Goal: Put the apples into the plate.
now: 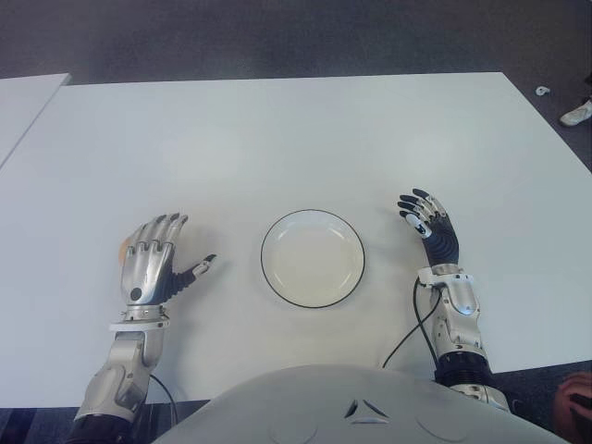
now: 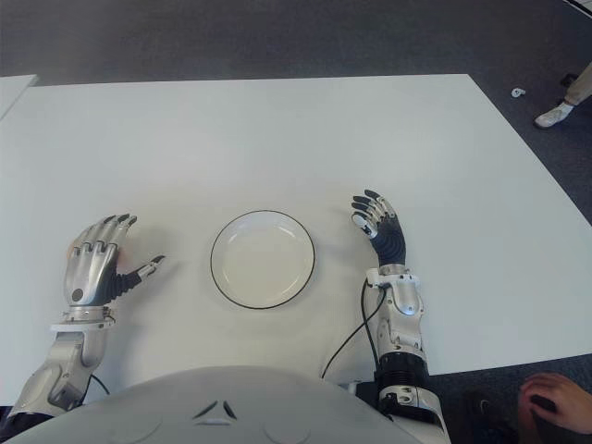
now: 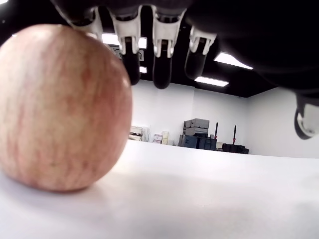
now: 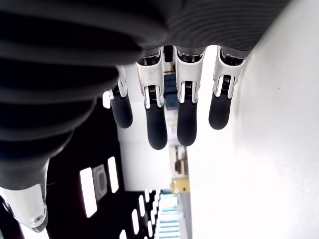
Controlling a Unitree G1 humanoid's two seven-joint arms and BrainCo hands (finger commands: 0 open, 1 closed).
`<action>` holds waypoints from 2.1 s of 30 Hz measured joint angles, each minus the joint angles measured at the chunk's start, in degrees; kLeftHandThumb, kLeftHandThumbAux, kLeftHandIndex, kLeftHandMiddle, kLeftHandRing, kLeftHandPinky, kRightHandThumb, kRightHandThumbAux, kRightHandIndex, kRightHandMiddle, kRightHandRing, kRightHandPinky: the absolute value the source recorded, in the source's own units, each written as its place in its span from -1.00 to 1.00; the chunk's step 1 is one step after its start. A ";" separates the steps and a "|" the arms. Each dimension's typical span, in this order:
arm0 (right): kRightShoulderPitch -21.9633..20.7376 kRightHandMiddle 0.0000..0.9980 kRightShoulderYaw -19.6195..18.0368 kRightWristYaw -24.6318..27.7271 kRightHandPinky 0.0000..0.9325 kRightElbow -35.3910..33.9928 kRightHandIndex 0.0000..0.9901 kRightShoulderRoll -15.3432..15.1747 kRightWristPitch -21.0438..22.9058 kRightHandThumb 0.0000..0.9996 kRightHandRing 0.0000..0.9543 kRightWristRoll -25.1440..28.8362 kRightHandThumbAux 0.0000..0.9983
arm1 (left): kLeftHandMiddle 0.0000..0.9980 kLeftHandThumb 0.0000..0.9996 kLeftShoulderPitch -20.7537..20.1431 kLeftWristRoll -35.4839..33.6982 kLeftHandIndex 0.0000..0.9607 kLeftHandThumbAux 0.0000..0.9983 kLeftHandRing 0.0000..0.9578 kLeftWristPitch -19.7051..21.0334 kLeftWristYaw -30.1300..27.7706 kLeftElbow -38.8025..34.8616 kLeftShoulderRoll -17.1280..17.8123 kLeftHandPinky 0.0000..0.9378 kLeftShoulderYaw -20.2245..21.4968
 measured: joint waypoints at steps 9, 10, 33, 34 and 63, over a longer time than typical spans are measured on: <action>0.17 -0.37 -0.68 0.81 -0.37 -0.01 -0.61 -0.33 0.01 -0.02 -0.38 0.14 0.24 | -0.66 -0.41 -3.01 -0.48 -0.65 -0.28 -0.67 0.49 1.74 3.75 0.57 -0.63 -0.99; 0.16 -0.37 -0.77 0.85 -0.37 0.01 -0.62 -0.38 0.01 -0.03 -0.38 0.14 0.24 | -0.66 -0.41 -3.51 -0.53 -0.65 -0.28 -0.67 0.53 2.03 4.55 0.63 -0.63 -1.24; 0.39 -0.35 -2.22 2.20 -0.39 0.52 -0.65 -2.06 -0.14 -0.03 -0.37 0.93 0.26 | -0.61 -0.41 -9.85 -2.27 -0.59 -0.26 -0.63 2.43 6.48 13.22 1.68 -0.60 -4.04; 0.44 -0.35 -2.26 2.25 -0.40 0.52 -0.65 -2.11 -0.14 -0.03 -0.38 0.95 0.26 | -0.61 -0.41 -9.93 -2.26 -0.59 -0.26 -0.63 2.51 6.90 13.64 1.81 -0.59 -4.15; 1.10 -0.35 -2.78 3.24 -0.37 0.55 -0.66 -3.16 -0.15 -0.04 -0.36 1.51 0.31 | -0.59 -0.44 -9.81 -3.18 -0.50 -0.27 -0.61 5.84 9.29 14.84 3.62 -0.52 -4.95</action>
